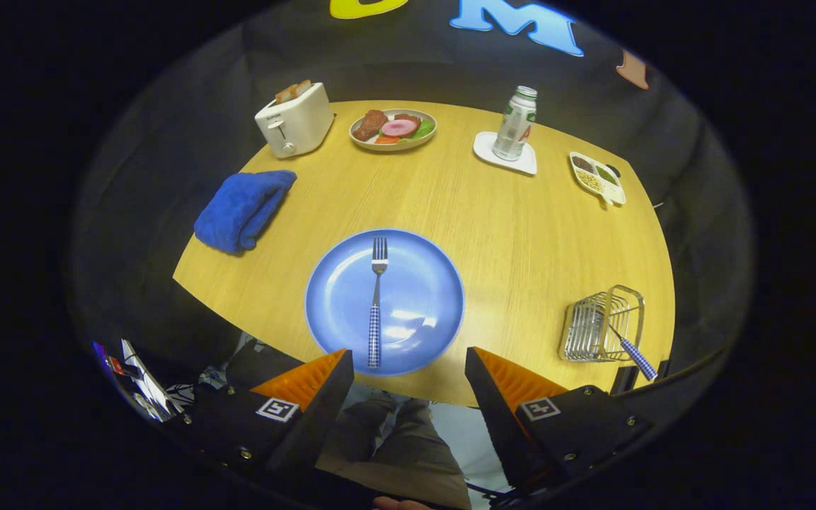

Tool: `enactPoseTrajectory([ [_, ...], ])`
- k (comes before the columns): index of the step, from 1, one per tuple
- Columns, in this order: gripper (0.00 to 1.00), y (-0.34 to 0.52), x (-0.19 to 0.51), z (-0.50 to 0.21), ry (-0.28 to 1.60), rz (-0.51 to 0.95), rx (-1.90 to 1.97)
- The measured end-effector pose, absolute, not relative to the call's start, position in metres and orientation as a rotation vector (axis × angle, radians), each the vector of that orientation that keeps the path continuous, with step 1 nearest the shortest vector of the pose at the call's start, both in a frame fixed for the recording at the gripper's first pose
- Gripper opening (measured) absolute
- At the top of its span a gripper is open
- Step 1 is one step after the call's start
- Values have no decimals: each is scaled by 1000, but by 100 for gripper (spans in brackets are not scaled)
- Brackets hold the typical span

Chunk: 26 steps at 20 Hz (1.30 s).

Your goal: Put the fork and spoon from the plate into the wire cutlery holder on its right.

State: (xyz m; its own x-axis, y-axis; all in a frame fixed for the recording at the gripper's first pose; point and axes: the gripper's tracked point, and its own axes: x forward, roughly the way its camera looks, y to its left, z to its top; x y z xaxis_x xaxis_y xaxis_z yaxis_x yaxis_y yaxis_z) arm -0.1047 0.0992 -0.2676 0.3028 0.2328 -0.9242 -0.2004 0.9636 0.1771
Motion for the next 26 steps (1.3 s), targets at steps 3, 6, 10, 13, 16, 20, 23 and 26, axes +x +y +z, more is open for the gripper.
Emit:
enactPoseTrajectory([
  [3, 98, 122, -104, -299, 1273, 313, 13],
  [6, 98, 132, -103, -315, 1293, 317, 8],
  [10, 98, 142, -102, -332, 1322, 326, 12],
  [13, 96, 143, -101, -345, 1346, 315, 2],
  [16, 89, 142, -101, -355, 1374, 312, 1],
  [20, 68, 145, -104, -363, 1420, 321, -16],
  [23, 53, 143, -111, -373, 1462, 313, -29],
  [26, 13, 144, -107, -375, 1463, 314, -32],
])
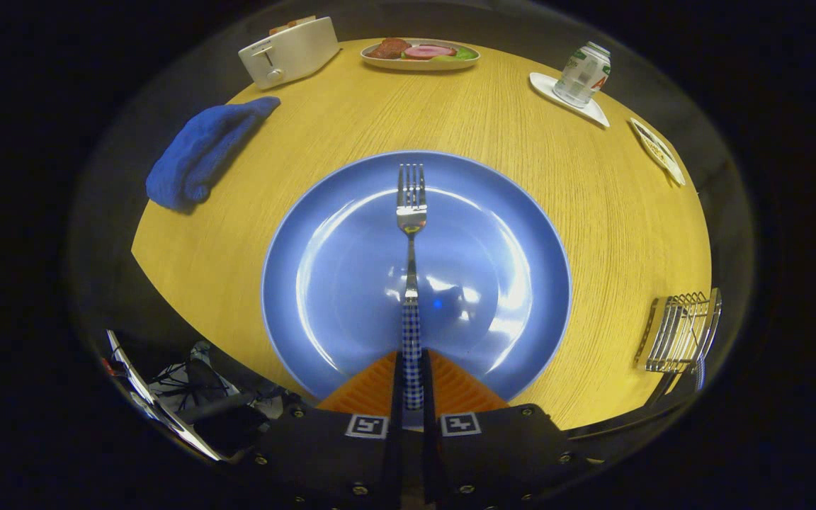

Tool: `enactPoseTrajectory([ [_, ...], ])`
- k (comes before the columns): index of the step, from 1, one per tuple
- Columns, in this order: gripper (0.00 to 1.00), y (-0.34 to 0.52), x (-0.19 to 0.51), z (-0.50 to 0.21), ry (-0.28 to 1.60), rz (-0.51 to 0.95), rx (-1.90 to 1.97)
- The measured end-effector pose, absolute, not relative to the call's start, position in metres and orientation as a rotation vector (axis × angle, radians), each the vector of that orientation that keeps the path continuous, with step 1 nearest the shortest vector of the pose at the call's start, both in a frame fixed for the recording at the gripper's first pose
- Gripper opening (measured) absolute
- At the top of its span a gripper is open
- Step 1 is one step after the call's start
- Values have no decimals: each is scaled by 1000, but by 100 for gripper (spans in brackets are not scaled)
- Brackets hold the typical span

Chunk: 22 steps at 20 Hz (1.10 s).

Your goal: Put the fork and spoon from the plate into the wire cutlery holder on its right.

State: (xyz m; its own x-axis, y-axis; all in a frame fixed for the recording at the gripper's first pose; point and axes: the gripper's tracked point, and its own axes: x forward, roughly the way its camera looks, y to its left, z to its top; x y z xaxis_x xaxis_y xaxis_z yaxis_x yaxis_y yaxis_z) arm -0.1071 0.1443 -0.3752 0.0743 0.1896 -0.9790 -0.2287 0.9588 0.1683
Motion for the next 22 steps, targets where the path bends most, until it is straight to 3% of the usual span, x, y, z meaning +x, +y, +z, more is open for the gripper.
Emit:
enactPoseTrajectory([
  [2, 14, 145, -106, -375, 1478, 336, -34],
  [3, 4, 144, -107, -376, 1486, 348, -42],
  [10, 4, 106, -106, -333, 1539, 438, -156],
  [16, 4, 30, -130, -283, 1672, 476, -234],
  [22, 4, -87, -155, -221, 1835, 403, -367],
])
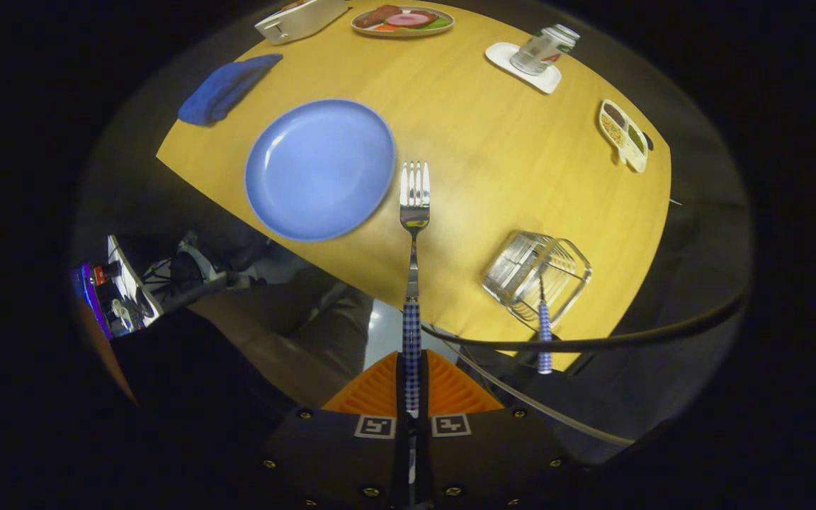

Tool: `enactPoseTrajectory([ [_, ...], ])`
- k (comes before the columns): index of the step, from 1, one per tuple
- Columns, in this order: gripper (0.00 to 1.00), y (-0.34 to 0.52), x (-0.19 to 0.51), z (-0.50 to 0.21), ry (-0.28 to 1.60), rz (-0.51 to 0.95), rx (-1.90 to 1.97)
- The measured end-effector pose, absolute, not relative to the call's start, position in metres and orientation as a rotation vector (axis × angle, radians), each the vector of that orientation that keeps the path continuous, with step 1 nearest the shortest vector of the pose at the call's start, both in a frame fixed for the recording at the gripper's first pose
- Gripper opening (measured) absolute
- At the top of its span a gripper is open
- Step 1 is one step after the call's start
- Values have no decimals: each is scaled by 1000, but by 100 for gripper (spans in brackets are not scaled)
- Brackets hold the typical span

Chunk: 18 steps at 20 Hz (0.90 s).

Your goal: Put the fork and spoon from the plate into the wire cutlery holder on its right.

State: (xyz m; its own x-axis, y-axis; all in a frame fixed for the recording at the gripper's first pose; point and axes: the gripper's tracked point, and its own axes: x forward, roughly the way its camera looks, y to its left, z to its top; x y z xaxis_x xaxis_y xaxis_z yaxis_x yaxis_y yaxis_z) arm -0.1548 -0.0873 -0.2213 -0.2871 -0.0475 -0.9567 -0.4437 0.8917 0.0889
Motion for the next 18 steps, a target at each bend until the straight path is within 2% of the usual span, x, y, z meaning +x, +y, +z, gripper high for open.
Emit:
enactPoseTrajectory([
  [5, 4, -161, -163, -181, 1941, 337, -432],
  [9, 4, -200, -160, -181, 2017, 322, -467],
  [18, 4, -221, -126, -224, 2200, 447, -689],
])
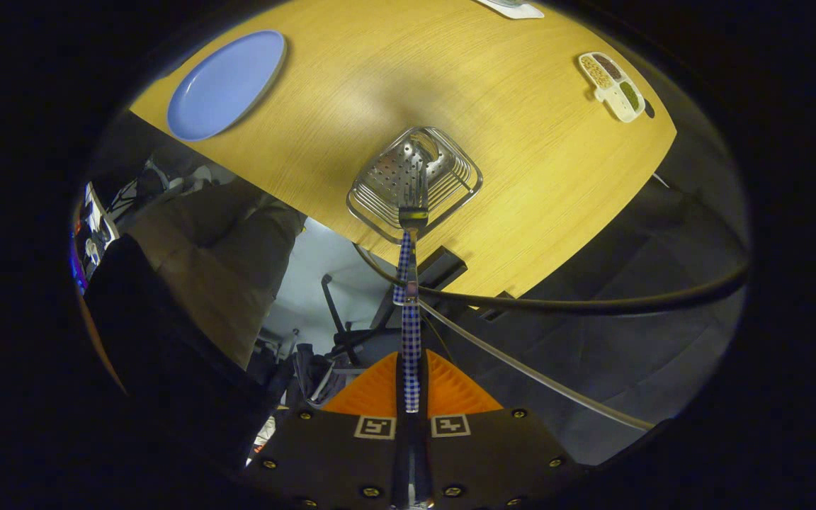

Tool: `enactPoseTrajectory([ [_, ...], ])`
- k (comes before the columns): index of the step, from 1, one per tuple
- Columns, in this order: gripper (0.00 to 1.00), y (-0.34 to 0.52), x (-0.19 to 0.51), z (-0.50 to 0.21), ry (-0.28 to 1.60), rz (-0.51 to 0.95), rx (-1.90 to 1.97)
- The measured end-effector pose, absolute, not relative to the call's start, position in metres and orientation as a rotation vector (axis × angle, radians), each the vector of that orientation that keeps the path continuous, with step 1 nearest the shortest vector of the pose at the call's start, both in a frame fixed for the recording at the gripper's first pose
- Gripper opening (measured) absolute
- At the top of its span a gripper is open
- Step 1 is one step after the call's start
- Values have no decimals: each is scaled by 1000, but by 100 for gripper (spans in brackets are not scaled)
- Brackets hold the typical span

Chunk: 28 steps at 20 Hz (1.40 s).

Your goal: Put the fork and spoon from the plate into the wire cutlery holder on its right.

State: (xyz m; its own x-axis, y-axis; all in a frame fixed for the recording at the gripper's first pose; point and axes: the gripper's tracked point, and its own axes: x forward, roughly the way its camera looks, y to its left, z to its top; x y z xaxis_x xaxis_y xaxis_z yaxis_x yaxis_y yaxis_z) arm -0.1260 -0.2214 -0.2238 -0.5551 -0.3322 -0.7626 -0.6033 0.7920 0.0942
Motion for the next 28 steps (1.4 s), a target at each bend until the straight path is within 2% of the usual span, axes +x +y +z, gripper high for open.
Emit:
enactPoseTrajectory([
  [9, 4, -214, -111, -249, 2388, 442, -738],
  [14, 4, -200, -98, -253, 2416, 444, -724],
  [18, 11, -203, -97, -249, 2388, 416, -704],
  [20, 20, -207, -100, -243, 2371, 397, -684],
  [21, 27, -208, -99, -240, 2361, 389, -674],
  [23, 52, -211, -96, -233, 2339, 372, -648],
  [28, 56, -219, -106, -212, 2306, 331, -554],
])
